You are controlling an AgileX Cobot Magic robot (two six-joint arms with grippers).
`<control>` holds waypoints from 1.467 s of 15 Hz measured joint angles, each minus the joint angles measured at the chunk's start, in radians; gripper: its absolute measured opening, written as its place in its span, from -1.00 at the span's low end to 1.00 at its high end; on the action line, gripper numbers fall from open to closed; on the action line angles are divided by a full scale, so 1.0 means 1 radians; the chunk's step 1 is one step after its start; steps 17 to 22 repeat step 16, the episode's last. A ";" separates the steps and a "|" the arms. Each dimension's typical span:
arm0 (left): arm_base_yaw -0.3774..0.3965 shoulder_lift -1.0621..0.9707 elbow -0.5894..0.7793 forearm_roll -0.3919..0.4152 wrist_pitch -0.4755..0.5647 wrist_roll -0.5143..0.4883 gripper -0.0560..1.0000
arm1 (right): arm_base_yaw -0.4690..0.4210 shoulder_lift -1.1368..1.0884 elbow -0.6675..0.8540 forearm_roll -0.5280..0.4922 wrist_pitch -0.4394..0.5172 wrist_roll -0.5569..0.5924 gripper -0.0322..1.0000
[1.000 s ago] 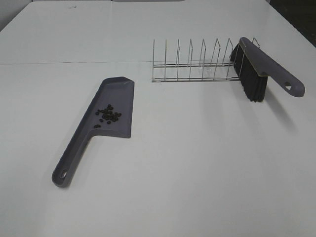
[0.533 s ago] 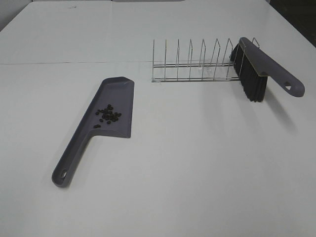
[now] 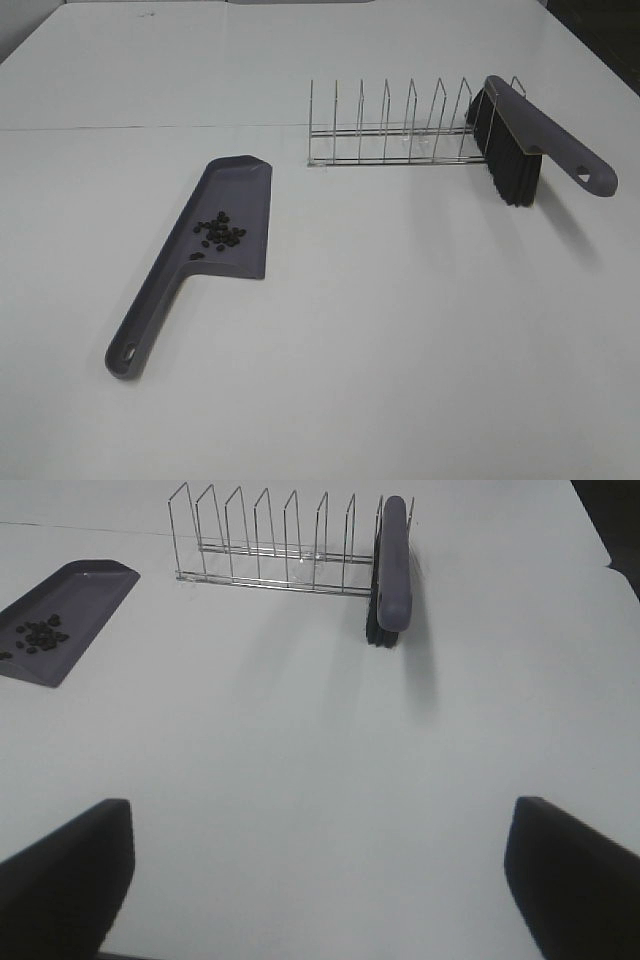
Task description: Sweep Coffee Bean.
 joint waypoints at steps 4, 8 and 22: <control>0.000 0.000 0.000 0.000 0.000 0.000 0.38 | 0.000 0.000 0.000 -0.001 0.000 0.000 0.72; 0.000 0.000 0.000 0.000 0.000 0.000 0.38 | 0.000 0.000 0.000 -0.001 0.000 0.000 0.72; 0.000 0.000 0.000 0.000 0.000 0.000 0.38 | 0.000 0.000 0.000 0.000 -0.001 0.000 0.72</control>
